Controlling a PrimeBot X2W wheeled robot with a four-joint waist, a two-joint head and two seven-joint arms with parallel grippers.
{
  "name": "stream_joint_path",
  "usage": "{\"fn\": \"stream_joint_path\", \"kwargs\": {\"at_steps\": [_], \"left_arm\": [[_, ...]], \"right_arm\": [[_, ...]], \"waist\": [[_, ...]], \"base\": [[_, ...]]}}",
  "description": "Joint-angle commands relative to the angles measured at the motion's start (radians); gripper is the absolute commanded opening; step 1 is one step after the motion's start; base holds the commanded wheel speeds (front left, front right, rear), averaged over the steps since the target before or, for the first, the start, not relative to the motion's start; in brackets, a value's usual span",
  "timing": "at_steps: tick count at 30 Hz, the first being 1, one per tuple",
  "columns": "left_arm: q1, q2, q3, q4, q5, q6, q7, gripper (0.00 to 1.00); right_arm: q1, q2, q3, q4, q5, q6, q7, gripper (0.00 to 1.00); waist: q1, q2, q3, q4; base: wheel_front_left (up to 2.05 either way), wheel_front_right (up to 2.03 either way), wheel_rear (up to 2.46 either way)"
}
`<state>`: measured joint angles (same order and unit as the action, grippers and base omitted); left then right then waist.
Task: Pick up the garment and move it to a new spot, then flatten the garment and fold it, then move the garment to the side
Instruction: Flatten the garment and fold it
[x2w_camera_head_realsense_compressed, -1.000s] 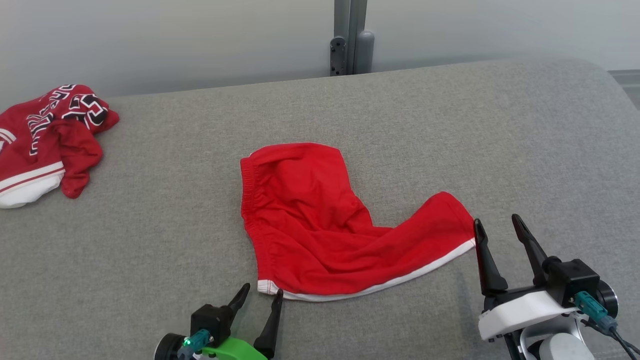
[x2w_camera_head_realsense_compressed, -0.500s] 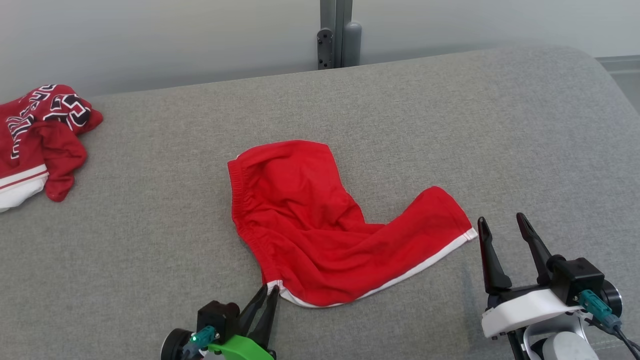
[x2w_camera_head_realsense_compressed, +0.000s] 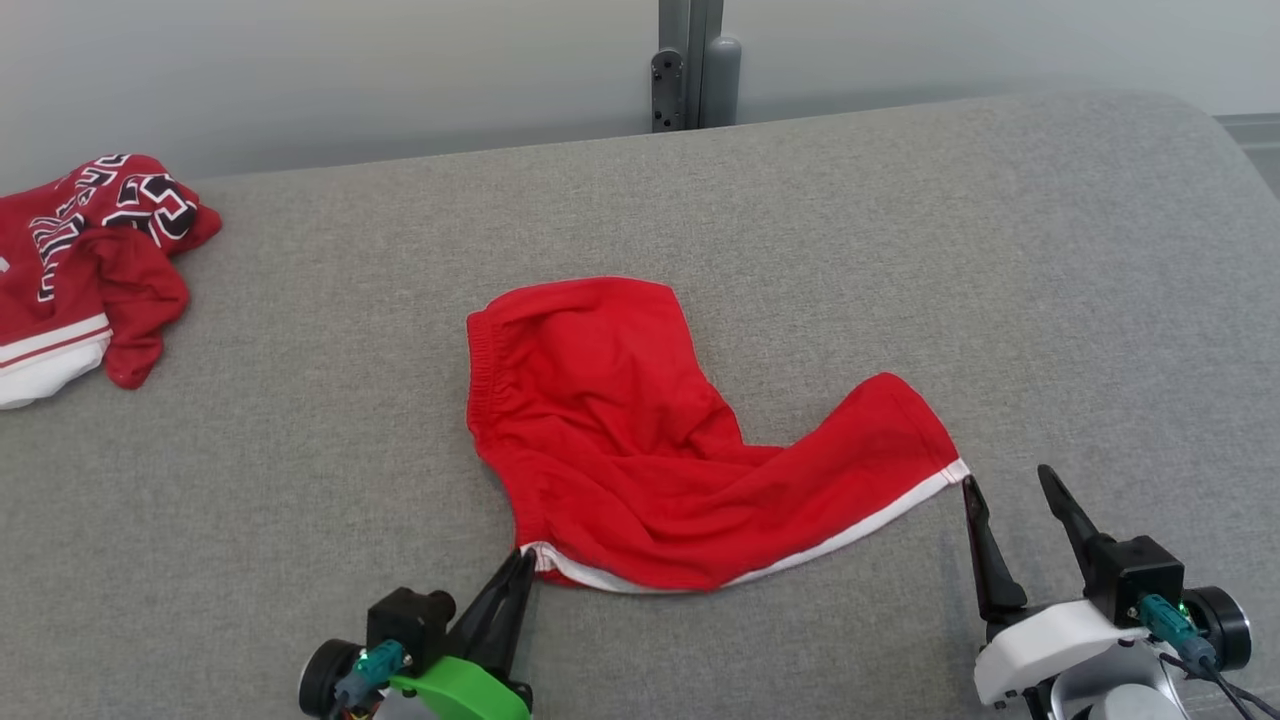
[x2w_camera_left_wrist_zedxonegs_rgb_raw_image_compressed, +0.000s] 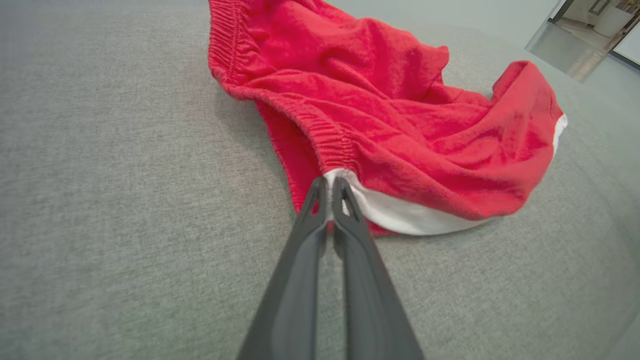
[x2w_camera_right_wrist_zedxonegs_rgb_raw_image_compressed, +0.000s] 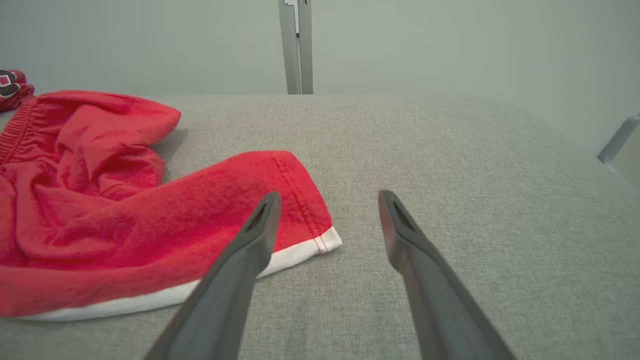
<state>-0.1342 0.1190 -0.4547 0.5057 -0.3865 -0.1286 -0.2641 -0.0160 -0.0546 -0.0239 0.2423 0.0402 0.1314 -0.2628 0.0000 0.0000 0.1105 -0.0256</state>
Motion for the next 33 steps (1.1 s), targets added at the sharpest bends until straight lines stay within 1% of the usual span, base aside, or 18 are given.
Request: {"fn": "stream_joint_path", "kwargs": {"at_steps": [1,7,13,16,21,25,26,28,31,33], "left_arm": [[0.002,0.014,0.015,-0.008,-0.006,-0.002,0.000,0.00],[0.020,0.026,0.078,-0.032,0.009,0.004,0.000,0.00],[0.021,0.018,0.122,-0.028,0.021,0.005,0.000,0.00],[0.016,0.011,0.131,-0.024,0.031,0.004,0.000,0.00],[0.015,0.002,0.140,-0.025,0.041,0.001,0.000,0.00],[0.019,-0.004,0.143,-0.028,0.046,0.000,0.000,0.00],[0.019,-0.004,0.144,-0.030,0.047,0.000,0.000,0.00],[0.018,-0.006,0.145,-0.032,0.048,-0.001,0.000,0.00],[0.015,-0.007,0.147,-0.036,0.052,-0.001,0.000,0.00],[0.014,-0.007,0.149,-0.037,0.052,-0.002,0.000,0.00]], "right_arm": [[-0.008,-0.013,-0.001,0.018,-0.013,-0.001,-0.003,1.00],[-0.046,-0.044,0.025,0.110,-0.023,-0.001,-0.003,1.00],[-0.077,-0.072,0.100,0.198,-0.049,-0.001,-0.003,1.00],[-0.072,-0.079,0.131,0.223,-0.041,-0.001,-0.003,1.00],[-0.052,-0.089,0.141,0.237,-0.027,-0.001,-0.003,1.00],[-0.065,-0.089,0.149,0.259,-0.019,-0.001,-0.003,1.00],[-0.071,-0.086,0.154,0.270,-0.015,-0.001,-0.003,0.85],[-0.083,-0.081,0.163,0.293,-0.011,-0.001,-0.003,0.49],[-0.106,-0.081,0.171,0.319,-0.002,-0.002,-0.002,0.45],[-0.120,-0.081,0.181,0.333,0.005,-0.002,-0.002,0.41]], "waist": [[0.0000,0.0000,0.003,0.005],[0.0000,0.0000,0.012,0.024],[0.0000,0.0000,0.021,0.049],[0.0000,0.0000,0.025,0.059],[0.0000,0.0000,0.027,0.071],[0.0000,0.0000,0.027,0.074],[0.0000,0.0000,0.028,0.075],[0.0000,0.0000,0.028,0.077],[0.0000,0.0000,0.032,0.078],[0.0000,0.0000,0.034,0.078]], "base": [[0.00,0.00,0.00],[0.00,0.00,0.00],[0.00,0.00,0.00],[0.00,0.00,0.00],[0.00,0.00,0.00],[0.00,0.00,0.00],[0.00,0.00,0.00],[0.00,0.00,0.00],[0.00,0.00,0.00],[0.00,0.00,0.00]]}}
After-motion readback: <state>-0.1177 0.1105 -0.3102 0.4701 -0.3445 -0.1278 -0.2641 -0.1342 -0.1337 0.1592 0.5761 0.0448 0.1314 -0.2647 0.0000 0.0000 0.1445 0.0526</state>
